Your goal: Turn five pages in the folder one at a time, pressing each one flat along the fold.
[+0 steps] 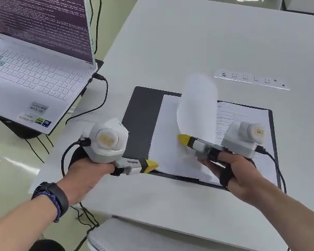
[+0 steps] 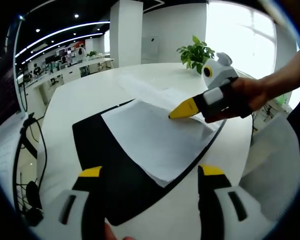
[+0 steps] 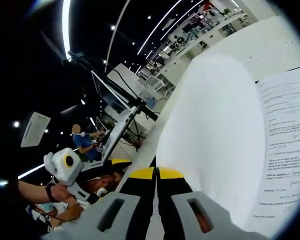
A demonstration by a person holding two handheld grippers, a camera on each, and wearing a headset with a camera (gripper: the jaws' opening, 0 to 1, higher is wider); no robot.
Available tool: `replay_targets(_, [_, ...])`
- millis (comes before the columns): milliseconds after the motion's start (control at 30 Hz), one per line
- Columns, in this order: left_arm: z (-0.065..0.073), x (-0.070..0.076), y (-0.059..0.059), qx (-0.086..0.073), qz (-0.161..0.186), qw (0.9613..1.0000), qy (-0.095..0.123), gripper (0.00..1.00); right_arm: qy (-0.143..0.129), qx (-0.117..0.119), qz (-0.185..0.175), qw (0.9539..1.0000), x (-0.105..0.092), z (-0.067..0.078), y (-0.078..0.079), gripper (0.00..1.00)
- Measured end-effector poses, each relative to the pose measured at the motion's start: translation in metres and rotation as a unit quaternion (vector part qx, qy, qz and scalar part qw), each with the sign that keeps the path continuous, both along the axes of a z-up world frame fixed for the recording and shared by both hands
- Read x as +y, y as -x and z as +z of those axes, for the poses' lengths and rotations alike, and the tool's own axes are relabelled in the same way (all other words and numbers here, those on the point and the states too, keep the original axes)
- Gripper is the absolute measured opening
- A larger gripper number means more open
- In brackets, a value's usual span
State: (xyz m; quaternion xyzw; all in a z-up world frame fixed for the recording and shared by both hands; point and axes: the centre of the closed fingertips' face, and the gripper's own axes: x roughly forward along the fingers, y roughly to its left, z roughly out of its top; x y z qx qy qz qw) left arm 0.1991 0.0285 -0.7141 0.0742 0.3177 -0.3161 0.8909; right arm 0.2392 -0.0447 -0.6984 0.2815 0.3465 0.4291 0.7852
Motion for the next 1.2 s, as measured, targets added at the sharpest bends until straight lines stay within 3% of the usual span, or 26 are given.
replay_targets(267, [-0.002, 0.0, 0.008, 0.001, -0.005, 1.0, -0.002, 0.76, 0.002, 0.016, 0.005, 0.9999, 0.012, -0.016, -0.002, 0.0])
replay_targets(533, [-0.003, 0.006, 0.006, 0.003, 0.003, 1.0, 0.003, 0.76, 0.005, 0.033, 0.008, 0.9994, 0.024, -0.032, -0.002, 0.0])
replay_targets(1000, [0.006, 0.007, 0.018, 0.008, 0.009, 0.9999, 0.01, 0.76, 0.014, 0.057, 0.009, 0.9982, 0.039, -0.057, -0.007, 0.0])
replay_targets(1200, [-0.003, 0.008, 0.016, 0.011, 0.007, 0.9998, 0.014, 0.76, 0.022, 0.063, 0.006, 0.9977, 0.043, -0.066, -0.008, 0.0])
